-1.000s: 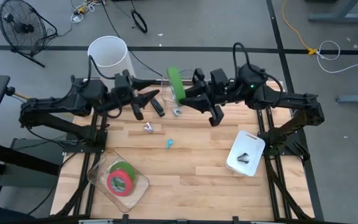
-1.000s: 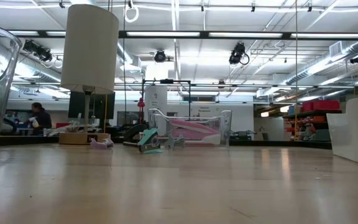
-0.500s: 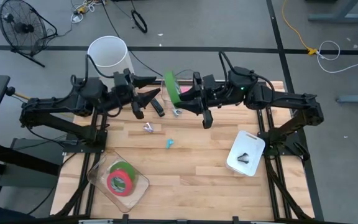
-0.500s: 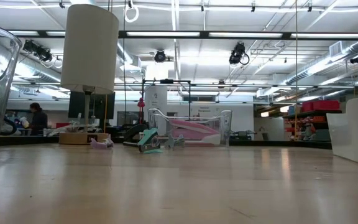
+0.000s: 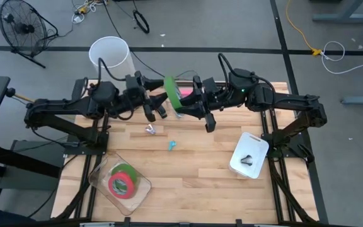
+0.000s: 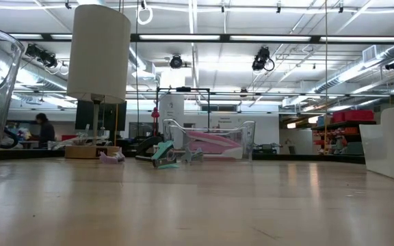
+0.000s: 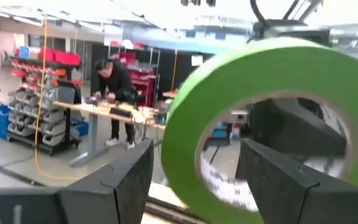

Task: Pick and place Stapler, Stapler remover, tape
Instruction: Put the green tape into the bottom transparent bin

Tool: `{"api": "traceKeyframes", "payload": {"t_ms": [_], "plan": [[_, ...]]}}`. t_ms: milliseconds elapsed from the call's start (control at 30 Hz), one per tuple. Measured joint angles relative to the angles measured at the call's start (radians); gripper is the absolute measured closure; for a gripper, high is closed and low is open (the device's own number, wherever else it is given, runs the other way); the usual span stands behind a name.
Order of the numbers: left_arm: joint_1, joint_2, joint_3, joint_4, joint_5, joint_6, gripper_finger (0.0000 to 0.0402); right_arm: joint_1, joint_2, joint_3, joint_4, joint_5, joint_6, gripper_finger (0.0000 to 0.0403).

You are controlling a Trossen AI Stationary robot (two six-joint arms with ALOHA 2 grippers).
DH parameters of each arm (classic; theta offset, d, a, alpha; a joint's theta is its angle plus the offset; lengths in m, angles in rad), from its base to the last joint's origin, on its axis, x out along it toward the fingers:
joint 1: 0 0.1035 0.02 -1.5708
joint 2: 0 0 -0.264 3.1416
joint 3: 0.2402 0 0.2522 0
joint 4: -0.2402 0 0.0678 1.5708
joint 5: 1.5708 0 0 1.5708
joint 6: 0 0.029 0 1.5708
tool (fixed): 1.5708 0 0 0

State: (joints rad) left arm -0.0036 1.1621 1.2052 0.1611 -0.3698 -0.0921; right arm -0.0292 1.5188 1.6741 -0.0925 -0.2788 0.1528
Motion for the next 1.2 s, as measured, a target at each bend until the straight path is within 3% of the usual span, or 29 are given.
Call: {"api": "traceKeyframes", "payload": {"t_ms": [500,1033,1200], "plan": [[0.0,0.049,-0.002,0.103,0.034,-0.006,0.017,0.0,0.0,0.0,-0.006,-0.045,0.023,0.033],[0.001,0.05,-0.002,0.094,0.015,0.008,0.0296,0.0,0.0,0.0,-0.007,-0.045,0.023,0.033],[0.001,0.05,-0.002,0.094,0.008,0.031,0.0306,0.0,0.0,0.0,-0.007,-0.045,0.022,0.0329]]}}
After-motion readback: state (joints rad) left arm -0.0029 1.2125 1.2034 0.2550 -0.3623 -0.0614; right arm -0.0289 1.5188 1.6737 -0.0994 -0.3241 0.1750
